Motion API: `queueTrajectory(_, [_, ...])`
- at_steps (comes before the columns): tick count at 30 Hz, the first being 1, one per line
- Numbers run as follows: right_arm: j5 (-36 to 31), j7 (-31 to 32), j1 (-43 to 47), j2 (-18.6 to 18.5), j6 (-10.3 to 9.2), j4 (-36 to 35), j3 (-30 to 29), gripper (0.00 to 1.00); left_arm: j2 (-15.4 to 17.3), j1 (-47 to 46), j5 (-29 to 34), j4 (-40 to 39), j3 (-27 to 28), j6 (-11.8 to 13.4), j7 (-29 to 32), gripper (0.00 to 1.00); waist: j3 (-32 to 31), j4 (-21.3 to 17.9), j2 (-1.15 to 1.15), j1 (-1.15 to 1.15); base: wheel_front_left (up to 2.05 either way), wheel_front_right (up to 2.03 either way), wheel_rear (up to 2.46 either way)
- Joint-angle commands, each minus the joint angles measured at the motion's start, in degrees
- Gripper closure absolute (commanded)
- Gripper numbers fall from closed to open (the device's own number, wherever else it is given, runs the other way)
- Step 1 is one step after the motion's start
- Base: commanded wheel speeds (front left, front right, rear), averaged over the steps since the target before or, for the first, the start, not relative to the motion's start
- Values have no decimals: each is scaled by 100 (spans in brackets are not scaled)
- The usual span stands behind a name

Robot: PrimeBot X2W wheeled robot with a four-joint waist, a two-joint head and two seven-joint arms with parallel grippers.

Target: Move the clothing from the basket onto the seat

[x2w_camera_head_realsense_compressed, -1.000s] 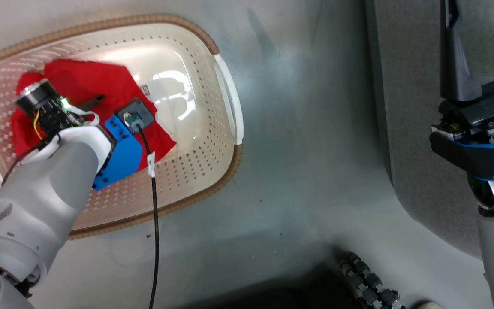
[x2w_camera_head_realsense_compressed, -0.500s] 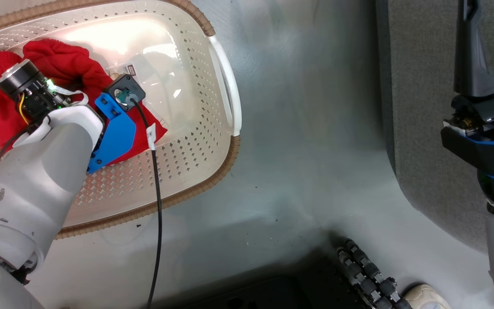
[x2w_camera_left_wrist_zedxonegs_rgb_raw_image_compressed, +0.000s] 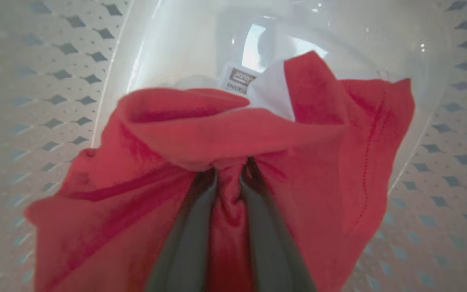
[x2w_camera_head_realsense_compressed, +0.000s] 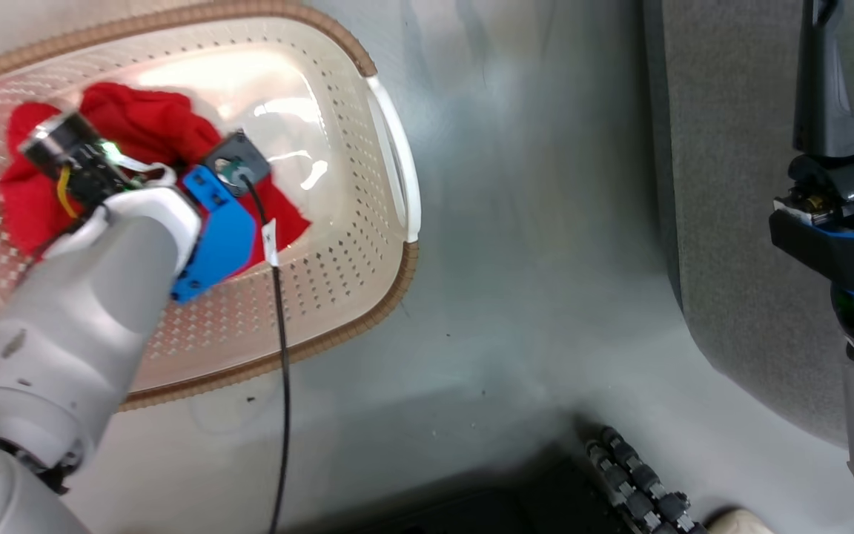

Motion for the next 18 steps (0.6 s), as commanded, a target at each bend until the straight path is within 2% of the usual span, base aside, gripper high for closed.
queueTrajectory(1, [-6,-19,-8,13,1,32,-44,0,-68,58,-127,-38,3,-6,-112,100,-149,69,0,0,0,0,0])
queueTrajectory(12, [-49,-19,318,-111,1,245,-217,0,-745,399,-739,-168,112,-6,-1138,100,-1185,549,0,0,0,0,0])
queueTrajectory(18, [-68,-19,573,-184,1,388,-257,0,-953,580,-1031,-241,173,-6,-1729,100,-1935,820,0,0,0,0,0])
